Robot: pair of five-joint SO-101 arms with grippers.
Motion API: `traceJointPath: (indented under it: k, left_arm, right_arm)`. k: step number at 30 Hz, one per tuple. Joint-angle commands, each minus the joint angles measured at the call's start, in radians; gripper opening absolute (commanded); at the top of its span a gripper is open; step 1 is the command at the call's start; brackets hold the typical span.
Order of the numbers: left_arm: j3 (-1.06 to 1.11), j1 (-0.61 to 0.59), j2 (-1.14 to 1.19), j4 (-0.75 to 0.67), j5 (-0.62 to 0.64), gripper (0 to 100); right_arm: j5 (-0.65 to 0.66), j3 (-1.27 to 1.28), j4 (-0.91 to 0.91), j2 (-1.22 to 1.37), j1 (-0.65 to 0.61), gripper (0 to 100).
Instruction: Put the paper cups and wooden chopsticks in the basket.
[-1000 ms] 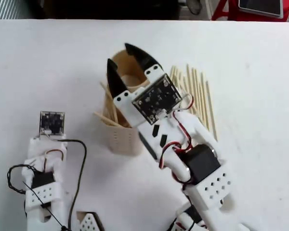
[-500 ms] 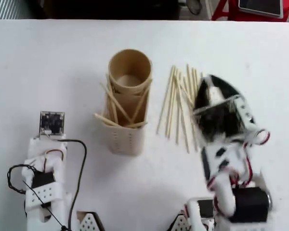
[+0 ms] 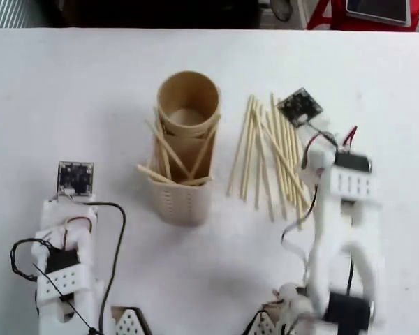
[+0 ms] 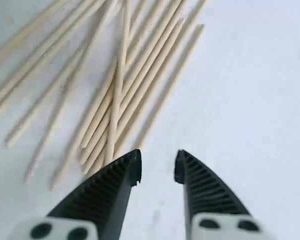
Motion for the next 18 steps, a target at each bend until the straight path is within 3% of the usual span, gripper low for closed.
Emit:
traceJointPath:
  k: [1,9,18]
  left_arm:
    - [-0.002,-0.008,-0.016,0.002,-0.012,10]
    - [-0.002,-0.008,-0.016,0.002,-0.012,10]
    - [-0.002,-0.008,-0.016,0.002,-0.012,10]
  right_arm:
    - [0.011,-0.178,-0.021,0.231,0.045,19.0]
    - [0.017,-0.324,-0.019,0.527,0.053,18.4]
    - [0.011,-0.338,-0.005,0.532,0.044,18.4]
